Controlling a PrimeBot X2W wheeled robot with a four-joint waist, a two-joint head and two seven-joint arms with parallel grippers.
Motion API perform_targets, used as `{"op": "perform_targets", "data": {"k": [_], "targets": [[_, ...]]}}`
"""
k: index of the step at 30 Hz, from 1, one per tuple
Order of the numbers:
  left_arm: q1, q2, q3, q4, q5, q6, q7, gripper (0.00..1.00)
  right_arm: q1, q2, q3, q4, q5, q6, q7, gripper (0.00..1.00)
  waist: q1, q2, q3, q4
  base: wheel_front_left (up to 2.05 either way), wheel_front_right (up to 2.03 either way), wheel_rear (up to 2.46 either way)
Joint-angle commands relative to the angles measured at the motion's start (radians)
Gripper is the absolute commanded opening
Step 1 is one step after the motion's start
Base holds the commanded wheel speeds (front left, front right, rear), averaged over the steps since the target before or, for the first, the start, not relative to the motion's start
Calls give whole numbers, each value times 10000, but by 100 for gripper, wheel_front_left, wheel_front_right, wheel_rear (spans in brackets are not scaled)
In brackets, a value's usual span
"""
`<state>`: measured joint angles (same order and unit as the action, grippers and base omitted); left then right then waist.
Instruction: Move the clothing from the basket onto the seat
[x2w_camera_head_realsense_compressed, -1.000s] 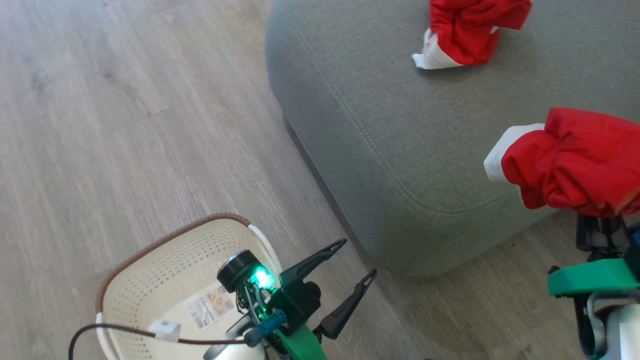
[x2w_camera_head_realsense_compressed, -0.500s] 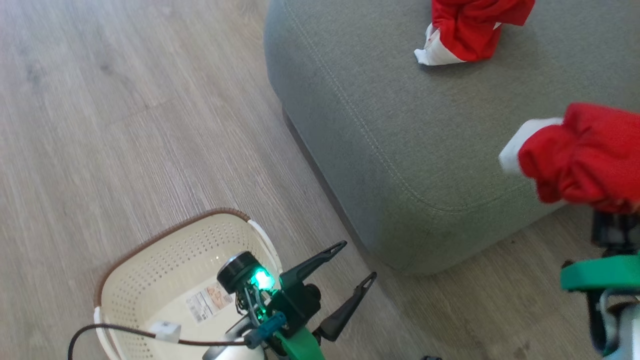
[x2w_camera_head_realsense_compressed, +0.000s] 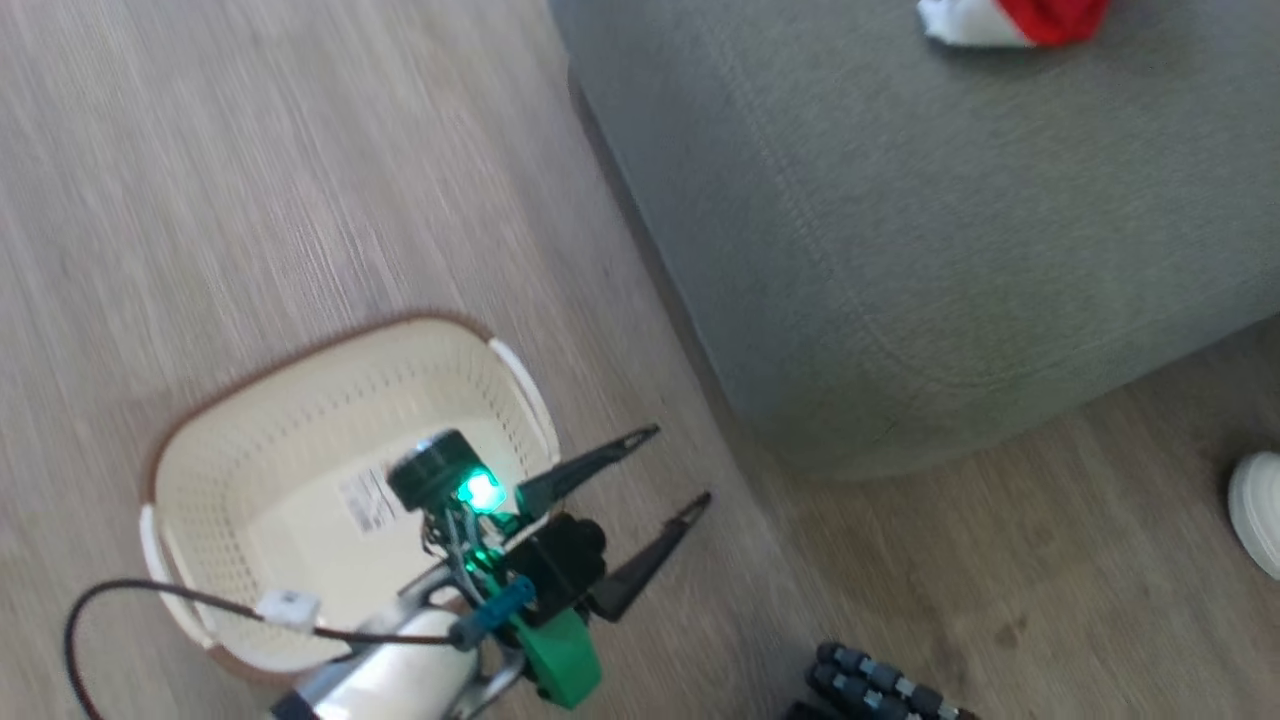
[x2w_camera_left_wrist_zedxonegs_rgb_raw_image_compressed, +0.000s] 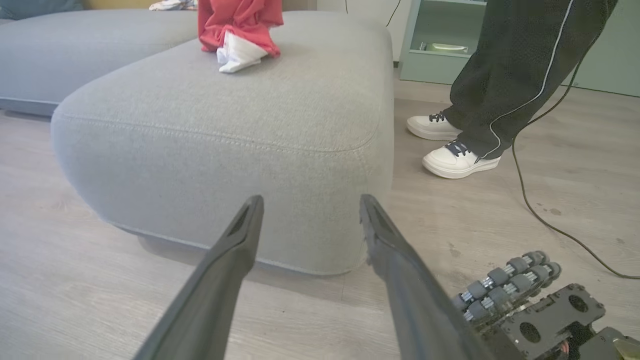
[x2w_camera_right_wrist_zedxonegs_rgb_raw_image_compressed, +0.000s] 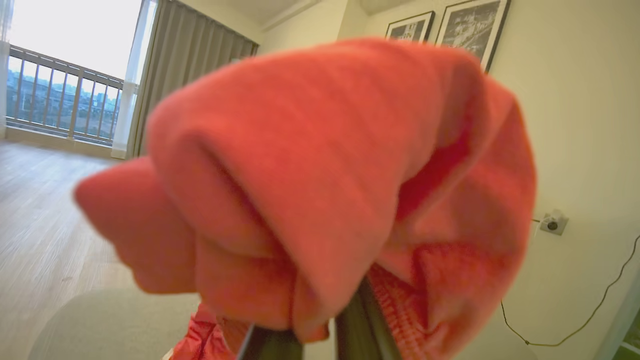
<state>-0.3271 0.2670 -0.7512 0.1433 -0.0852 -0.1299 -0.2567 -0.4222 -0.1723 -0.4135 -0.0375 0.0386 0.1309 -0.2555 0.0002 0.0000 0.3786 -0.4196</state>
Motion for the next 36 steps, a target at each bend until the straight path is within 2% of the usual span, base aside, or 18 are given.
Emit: {"op": "perform_targets", "data": {"k": [1, 7, 12, 18, 26, 36], "targets": [[-252, 218, 177, -351, 47, -8, -51, 100, -392, -388, 84, -244, 29, -2, -63, 0, -2, 0, 849, 269, 0, 0, 0], [-491, 910, -18, -517, 21, -8, -51, 100, -1879, -1359, -532, 635, 248, -2, -63, 0, -2, 0, 1893, 656, 0, 0, 0], [-694, 1134, -10, -707, 83, -8, -51, 100, -3201, -2476, -1057, 2203, 696, -2, -63, 0, -2, 0, 2500, 992, 0, 0, 0], [-808, 1310, 38, -890, 152, -8, -51, 100, -4648, -3245, -1308, 4070, 638, -2, -63, 0, -2, 0, 2998, 1302, 0, 0, 0], [-856, 1450, 131, -1113, 248, -8, -51, 100, -6466, -3639, -1545, 6375, -299, -2, -63, 0, -2, 0, 3661, 1680, 0, 0, 0], [-999, 1314, 290, -1222, 319, -3, -51, 100, -7444, -3755, -1767, 8764, -1343, -2, -63, 0, -2, 0, 4213, 2144, 0, 0, 0]]}}
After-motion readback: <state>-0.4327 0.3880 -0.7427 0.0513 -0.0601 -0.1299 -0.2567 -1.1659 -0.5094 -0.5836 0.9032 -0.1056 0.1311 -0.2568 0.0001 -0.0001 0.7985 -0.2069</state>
